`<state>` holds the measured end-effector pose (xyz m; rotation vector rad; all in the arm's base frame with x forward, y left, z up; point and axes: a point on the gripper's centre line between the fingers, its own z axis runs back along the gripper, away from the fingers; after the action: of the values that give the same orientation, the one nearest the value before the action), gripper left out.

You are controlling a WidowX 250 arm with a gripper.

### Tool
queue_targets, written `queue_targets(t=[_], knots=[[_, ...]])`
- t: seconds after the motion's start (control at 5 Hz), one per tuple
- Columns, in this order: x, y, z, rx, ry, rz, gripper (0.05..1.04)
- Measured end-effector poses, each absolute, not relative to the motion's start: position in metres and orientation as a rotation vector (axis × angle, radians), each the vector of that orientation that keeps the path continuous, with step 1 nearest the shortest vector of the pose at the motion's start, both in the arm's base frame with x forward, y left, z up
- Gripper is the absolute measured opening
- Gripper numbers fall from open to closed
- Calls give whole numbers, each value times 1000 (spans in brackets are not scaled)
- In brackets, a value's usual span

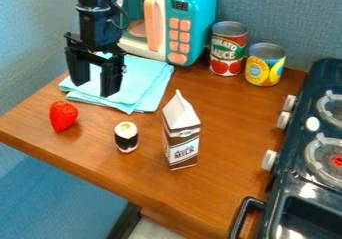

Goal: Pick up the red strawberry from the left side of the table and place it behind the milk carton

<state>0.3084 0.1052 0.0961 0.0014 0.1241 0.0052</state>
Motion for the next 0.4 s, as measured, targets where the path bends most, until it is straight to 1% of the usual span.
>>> queue_targets(t=[0.2, 0.4], knots=[[306, 104, 86, -7, 152, 1, 1001], [289, 100, 75, -10, 170, 2, 1001]])
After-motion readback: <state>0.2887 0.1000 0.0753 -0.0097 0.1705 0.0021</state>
